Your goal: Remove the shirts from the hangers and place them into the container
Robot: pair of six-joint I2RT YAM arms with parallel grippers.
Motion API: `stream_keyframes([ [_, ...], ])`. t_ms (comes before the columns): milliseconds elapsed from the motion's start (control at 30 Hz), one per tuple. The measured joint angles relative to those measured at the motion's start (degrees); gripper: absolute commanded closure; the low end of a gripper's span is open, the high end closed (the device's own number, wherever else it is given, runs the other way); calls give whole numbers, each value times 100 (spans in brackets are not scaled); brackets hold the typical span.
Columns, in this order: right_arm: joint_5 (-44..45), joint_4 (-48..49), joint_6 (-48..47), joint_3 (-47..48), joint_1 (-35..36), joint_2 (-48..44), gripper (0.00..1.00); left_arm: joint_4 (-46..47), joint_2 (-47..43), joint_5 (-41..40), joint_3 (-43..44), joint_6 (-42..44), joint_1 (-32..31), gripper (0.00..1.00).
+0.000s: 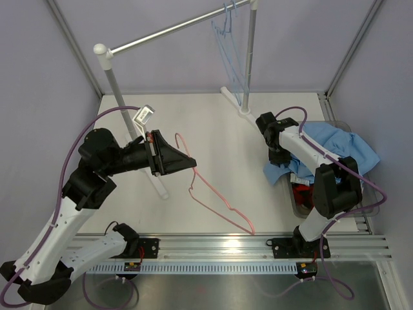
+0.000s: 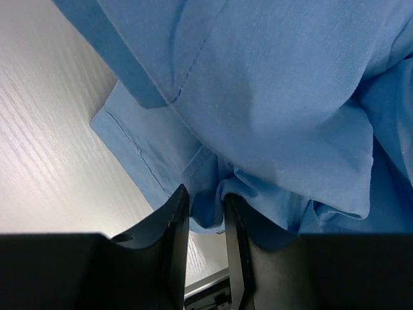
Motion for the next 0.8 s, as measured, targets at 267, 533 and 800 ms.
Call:
stream_keyframes([
  [267,2,-15,-2,11,2,0,86,-7,-28,11,-2,-2,15,100],
  [533,-31,-68,57,85,4,-9,100,17,-31,13,-24,-7,20,100],
  [800,-13,-192,98,210,4,-28,100,76,-35,17,-52,-7,20,100],
])
